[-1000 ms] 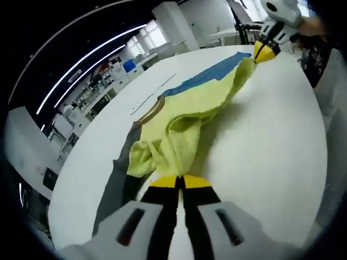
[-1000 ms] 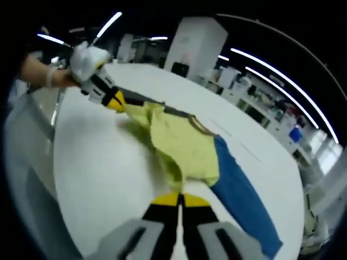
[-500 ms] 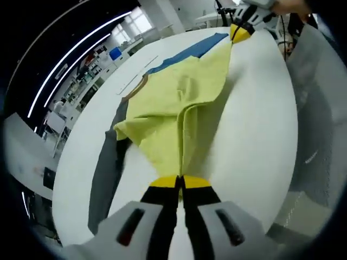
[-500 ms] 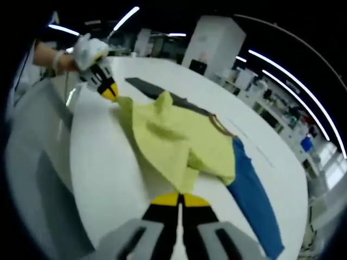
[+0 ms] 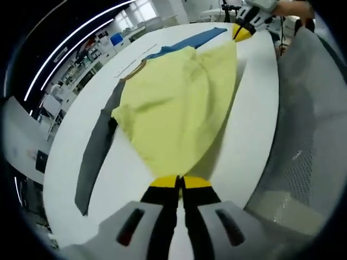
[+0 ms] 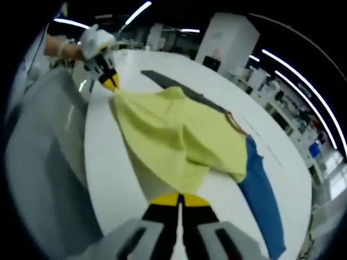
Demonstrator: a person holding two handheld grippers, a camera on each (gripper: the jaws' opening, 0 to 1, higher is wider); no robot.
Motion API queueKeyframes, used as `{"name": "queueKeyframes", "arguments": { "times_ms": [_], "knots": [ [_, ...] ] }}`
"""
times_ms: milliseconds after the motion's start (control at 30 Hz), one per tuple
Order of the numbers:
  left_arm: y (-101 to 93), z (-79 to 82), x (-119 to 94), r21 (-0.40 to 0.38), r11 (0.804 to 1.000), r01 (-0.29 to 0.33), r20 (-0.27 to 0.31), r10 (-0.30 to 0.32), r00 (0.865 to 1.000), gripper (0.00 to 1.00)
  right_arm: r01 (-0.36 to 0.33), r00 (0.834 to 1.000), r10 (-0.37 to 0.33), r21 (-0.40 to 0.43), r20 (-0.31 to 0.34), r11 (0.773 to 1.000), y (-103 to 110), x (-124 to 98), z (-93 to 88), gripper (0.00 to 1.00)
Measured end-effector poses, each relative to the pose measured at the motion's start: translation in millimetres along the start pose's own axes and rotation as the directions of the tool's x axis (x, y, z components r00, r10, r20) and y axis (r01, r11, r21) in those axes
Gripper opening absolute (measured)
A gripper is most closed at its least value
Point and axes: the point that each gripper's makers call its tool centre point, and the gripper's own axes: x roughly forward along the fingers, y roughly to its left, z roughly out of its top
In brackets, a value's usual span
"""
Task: Fold the garment on the visible template until the final outline fits inside the template.
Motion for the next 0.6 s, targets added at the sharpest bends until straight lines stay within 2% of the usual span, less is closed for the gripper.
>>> {"name": "queueKeyframes", "arguments": {
  "times_ms": [200, 300, 600],
  "knots": [
    [-8.3, -8.6, -1.9, -0.009, 1.000, 0.019, -0.023, -0.019, 1.000, 0.00, -0.013, 0.999, 0.013, 0.002, -0.034, 1.000, 12.9, -3.3, -13.5, 0.00],
    [-10.2, -11.4, 0.1, -0.011, 1.000, 0.018, -0.029, -0.018, 0.999, 0.00, -0.026, 0.999, 0.028, 0.039, -0.037, 0.999, 20.5, -1.2, -19.4, 0.00],
    [-14.8, -17.1, -0.2, -0.012, 0.999, 0.035, -0.048, -0.036, 0.998, 0.00, -0.063, 0.997, 0.065, 0.053, -0.050, 0.997, 37.2, -4.8, -19.0, 0.00]
  ]
}}
